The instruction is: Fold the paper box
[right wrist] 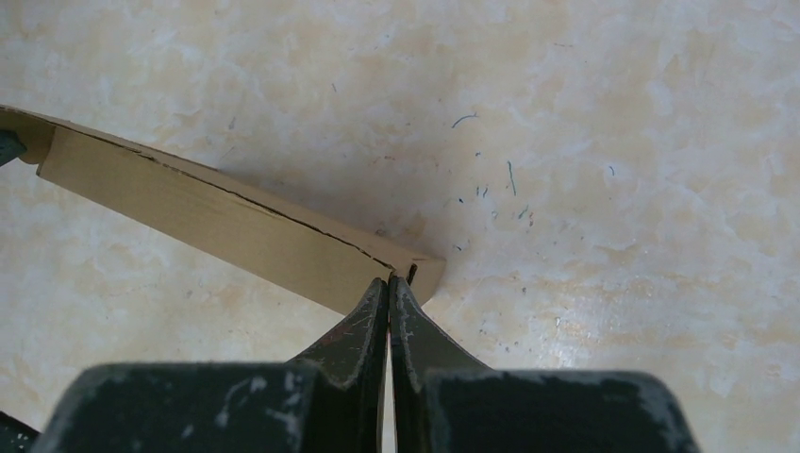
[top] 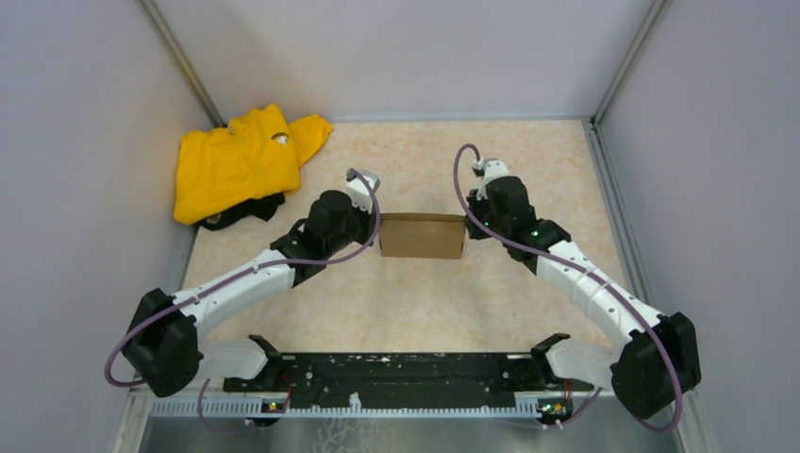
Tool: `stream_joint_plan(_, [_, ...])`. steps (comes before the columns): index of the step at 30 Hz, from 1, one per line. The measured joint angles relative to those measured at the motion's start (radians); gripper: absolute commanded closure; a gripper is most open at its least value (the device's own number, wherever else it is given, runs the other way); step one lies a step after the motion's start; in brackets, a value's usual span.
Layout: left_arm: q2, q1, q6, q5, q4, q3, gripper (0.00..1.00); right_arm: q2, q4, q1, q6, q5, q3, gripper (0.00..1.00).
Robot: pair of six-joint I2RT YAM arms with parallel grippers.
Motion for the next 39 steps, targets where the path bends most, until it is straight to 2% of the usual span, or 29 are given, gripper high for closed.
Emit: stream_joint_plan(39, [0.005,-0.003,0.020,-0.024,0.005,0.000,0.86,0.002,-0.005,0.000,0.008,-0.006,-0.002,1.00])
